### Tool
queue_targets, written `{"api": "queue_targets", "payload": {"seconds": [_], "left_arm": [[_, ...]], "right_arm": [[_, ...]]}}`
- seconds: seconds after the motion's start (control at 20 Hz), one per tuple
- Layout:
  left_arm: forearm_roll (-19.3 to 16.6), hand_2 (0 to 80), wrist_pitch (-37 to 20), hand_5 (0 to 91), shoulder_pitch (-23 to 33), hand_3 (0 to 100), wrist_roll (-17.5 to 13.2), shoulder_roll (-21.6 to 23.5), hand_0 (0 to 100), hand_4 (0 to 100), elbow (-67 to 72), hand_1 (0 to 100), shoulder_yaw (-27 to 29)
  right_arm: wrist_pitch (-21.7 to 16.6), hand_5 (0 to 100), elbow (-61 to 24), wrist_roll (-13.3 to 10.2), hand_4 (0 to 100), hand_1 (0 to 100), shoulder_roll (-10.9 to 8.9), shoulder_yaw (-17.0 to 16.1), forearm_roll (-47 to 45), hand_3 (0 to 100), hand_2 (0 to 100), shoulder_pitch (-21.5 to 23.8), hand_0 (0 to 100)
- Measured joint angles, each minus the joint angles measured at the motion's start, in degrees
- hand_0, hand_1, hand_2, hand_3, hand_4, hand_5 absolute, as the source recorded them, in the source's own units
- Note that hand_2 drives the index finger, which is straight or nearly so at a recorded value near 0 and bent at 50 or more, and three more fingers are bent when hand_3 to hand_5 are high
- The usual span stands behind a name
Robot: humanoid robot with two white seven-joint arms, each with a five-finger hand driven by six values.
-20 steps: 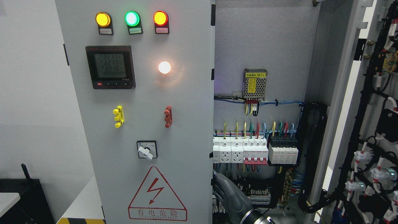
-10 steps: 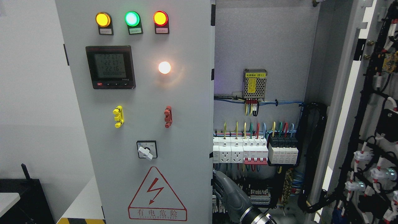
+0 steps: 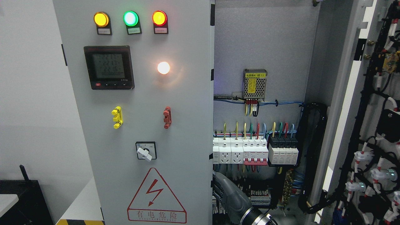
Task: Open door with both hands
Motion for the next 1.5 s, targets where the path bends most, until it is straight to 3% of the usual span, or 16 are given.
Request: {"api": "queue_targets", "payload": {"seconds": [0.4, 0.65, 1.0, 1.5], "left_arm": [[0.00, 0.0, 0.00, 0.0, 0.00, 0, 0.00, 0.00, 0, 0, 0.00, 0, -0.01], [0.00, 0.0, 0.00, 0.0, -0.02, 0, 0.00, 0.00, 0, 0, 0.00, 0, 0.00], [0.00, 0.0, 0.00, 0.0, -0.02, 0, 0.00, 0.00, 0, 0, 0.00, 0, 0.00], [0.00, 0.0, 0.00, 0.0, -0.02, 0, -0.01, 0.00, 0, 0, 0.00, 0, -0.01]], "right_arm": [[-0.43, 0, 0.09, -0.84, 0, 0, -0.34, -0.01, -0.46, 0, 0, 0.27, 38], [-0.71, 0, -0.08, 1.00, 0, 0, -1.12, -0.01, -1.08, 0, 0, 0.57, 38], [-0.77, 0, -0.94, 1.53, 0, 0, -1.76, 0.22, -3.37, 0, 0, 1.60, 38], [-0.77, 0, -2.92, 5.65, 0, 0, -2.17, 0.89, -4.49, 0, 0, 2.50, 38]]}}
